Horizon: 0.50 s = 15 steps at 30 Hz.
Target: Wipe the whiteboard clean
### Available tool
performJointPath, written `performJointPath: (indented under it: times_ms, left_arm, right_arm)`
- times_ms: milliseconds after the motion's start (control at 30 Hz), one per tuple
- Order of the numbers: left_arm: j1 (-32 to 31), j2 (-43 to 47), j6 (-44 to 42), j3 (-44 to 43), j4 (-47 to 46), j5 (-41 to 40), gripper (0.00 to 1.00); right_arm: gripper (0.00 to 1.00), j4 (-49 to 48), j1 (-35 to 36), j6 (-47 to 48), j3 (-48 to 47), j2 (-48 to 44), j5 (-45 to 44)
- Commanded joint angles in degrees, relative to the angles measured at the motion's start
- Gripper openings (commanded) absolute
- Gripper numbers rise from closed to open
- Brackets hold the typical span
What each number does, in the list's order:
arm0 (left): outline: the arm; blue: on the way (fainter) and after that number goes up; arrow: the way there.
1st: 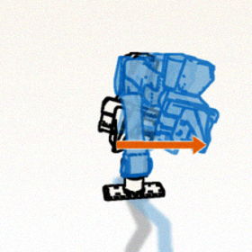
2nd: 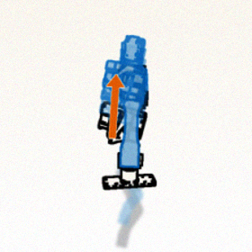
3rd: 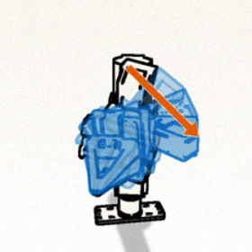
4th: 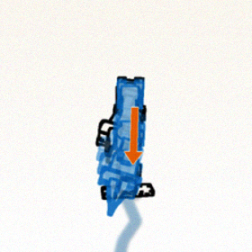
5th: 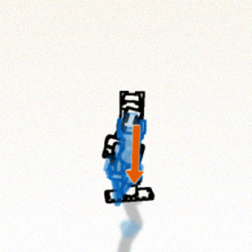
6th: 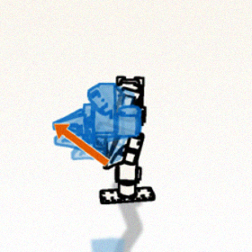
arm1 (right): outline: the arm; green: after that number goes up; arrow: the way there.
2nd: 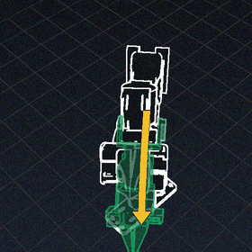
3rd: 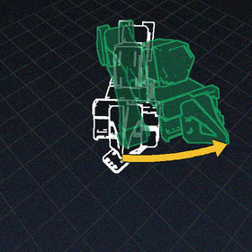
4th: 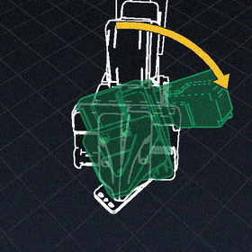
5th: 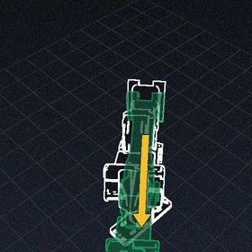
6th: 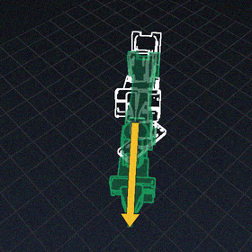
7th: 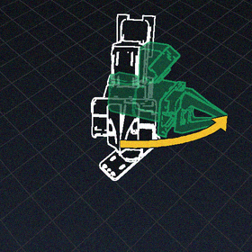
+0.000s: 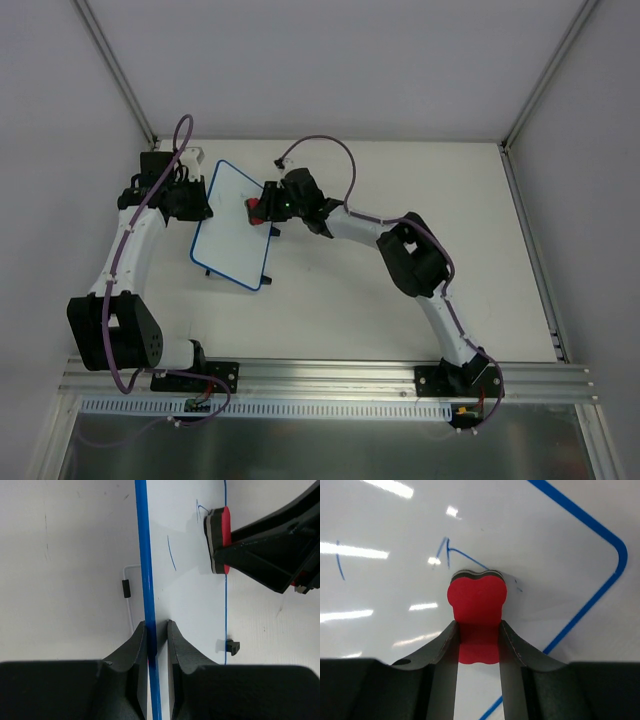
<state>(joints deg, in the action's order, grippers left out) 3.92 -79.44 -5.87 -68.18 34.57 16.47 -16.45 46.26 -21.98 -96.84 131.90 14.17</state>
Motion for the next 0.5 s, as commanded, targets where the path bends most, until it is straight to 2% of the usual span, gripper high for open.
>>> performJointPath:
  times_ms: [0, 167, 300, 467]
  left_arm:
    - [-5.8, -3.7, -3.3, 5.6, 16.1, 8.9, 0.0]
    - [-6.0, -3.7, -3.3, 5.8, 16.1, 9.1, 0.0]
    - [-6.4, -3.8, -3.4, 5.8, 16.1, 9.2, 0.0]
    - [-7.0, -3.7, -3.5, 5.8, 16.3, 9.0, 0.0]
  right_arm:
    - [0.0, 0.9, 0.8, 0.4, -6.5, 3.1, -0.6]
    - [0.0, 3.4, 0.6, 0.8, -13.5, 7.1, 2.3]
    - [0.01, 5.0, 1.6, 3.9, -15.7, 6.4, 3.6]
    - [0.01, 11.3, 3.8, 14.3, -20.1, 4.9, 2.7]
